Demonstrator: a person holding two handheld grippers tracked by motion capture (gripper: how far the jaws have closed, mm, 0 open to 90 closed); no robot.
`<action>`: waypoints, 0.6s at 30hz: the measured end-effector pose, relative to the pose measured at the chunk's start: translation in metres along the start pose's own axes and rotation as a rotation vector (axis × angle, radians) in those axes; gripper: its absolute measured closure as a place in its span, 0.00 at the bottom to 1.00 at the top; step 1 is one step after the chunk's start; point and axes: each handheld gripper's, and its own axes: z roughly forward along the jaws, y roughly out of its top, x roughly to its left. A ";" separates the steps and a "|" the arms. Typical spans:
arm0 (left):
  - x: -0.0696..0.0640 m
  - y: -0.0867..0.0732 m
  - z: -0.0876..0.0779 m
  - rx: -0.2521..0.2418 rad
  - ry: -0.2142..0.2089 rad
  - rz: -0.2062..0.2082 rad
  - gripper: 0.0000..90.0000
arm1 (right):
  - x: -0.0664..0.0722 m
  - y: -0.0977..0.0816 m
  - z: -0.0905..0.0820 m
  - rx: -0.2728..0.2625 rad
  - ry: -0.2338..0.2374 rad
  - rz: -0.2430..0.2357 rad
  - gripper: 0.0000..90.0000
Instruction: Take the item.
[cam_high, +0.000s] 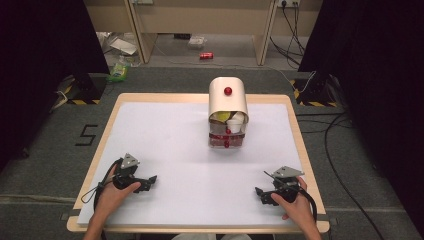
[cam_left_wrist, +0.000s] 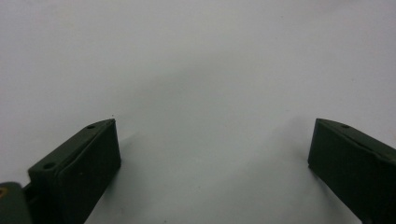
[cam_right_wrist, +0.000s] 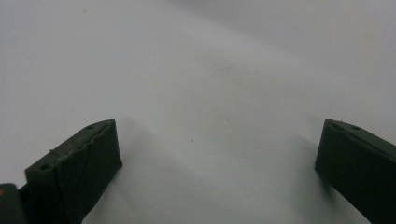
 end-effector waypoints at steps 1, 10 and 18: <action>0.000 0.000 0.000 0.000 0.000 0.000 0.02 | 0.000 0.000 0.000 0.000 0.000 0.000 0.01; 0.000 0.000 0.000 0.000 -0.001 0.000 0.02 | 0.000 0.001 -0.001 -0.013 -0.001 -0.005 0.08; 0.000 0.000 0.000 0.000 -0.001 0.002 0.02 | 0.008 0.015 -0.009 -0.125 0.032 -0.015 0.13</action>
